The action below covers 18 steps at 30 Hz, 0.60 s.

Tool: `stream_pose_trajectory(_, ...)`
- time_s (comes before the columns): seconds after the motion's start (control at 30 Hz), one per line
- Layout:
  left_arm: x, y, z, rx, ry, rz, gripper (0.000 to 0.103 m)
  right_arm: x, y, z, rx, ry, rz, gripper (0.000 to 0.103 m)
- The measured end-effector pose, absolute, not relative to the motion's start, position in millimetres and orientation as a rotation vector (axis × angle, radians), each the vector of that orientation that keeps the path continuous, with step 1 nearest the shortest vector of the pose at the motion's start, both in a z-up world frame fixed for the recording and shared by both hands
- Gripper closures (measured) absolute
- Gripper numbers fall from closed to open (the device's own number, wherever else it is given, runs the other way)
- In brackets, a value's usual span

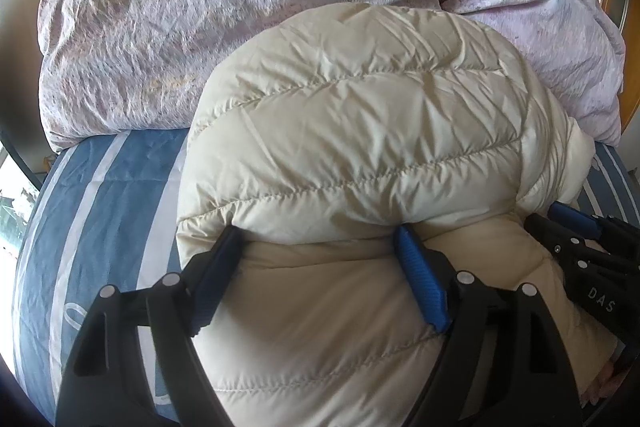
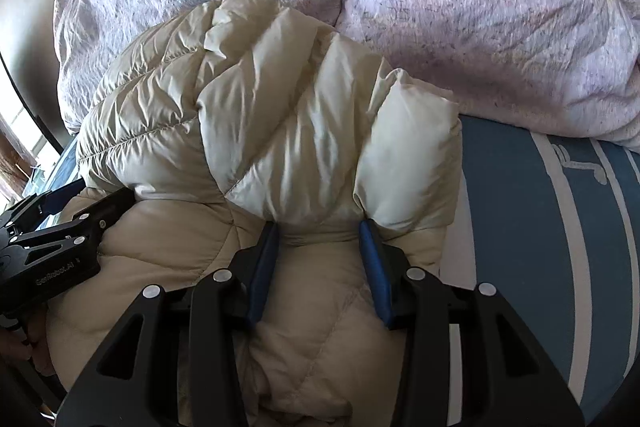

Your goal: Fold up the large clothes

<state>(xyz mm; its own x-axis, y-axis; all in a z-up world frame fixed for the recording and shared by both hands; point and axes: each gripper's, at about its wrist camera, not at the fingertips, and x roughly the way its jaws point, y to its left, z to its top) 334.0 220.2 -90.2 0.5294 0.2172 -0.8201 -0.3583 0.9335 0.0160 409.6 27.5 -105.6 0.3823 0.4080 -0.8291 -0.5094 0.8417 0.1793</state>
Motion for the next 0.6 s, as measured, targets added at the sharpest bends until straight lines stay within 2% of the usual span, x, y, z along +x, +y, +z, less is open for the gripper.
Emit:
stream_pose_trajectory(0.5,337,223,-97,-0.165,0.95,0.354,0.021,413,29,-112,-0.118,1.04,0.588,0.058)
stream_pose_trajectory(0.6,329,221,-90,-0.175,0.938,0.36,0.021,411,26,-101,-0.12,1.051,0.593,0.054)
